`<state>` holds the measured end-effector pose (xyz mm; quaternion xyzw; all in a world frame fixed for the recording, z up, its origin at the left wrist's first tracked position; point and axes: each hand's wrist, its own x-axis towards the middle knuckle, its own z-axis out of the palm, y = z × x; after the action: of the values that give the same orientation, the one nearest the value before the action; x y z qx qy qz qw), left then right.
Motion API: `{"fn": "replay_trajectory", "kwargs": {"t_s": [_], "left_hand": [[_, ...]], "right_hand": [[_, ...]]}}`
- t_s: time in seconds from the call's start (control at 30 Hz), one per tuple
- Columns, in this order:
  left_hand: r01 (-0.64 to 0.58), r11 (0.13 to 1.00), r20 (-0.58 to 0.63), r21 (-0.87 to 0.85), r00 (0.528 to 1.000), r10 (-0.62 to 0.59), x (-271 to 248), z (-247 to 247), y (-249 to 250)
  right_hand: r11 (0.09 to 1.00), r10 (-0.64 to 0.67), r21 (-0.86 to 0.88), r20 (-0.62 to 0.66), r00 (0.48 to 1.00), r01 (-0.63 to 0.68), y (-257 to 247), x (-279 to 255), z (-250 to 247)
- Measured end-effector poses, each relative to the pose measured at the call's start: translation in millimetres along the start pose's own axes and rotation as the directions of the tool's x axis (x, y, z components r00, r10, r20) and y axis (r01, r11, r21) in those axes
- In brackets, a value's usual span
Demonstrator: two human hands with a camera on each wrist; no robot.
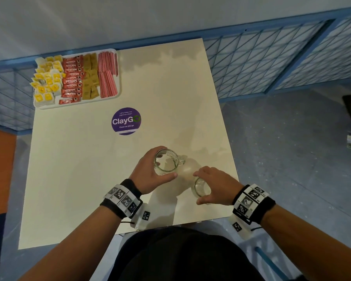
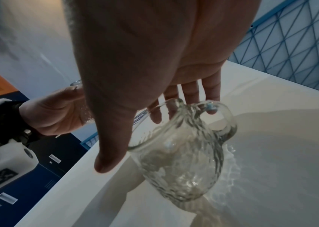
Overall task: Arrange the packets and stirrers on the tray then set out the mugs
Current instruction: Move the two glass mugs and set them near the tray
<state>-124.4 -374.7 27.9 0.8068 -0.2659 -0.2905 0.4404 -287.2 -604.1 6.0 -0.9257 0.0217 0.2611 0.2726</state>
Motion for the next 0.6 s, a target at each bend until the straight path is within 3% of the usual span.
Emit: {"fn": "replay_trajectory", "kwargs": {"t_s": [0.17, 0.6], "left_hand": [[-0.001, 1.000, -0.009, -0.007, 1.000, 0.001, 1.0, 2.2, -0.1], [-0.017, 0.999, -0.089, -0.041, 0.996, 0.013, -0.4, -10.9, -4.1]], "right_hand": [[1.000, 0.020, 0.018, 0.053, 0.998, -0.021, 3.0, -1.0, 8.1], [0.998, -0.009, 0.057, 0.014, 1.000, 0.008, -12.2, 13.9, -21.9]]}}
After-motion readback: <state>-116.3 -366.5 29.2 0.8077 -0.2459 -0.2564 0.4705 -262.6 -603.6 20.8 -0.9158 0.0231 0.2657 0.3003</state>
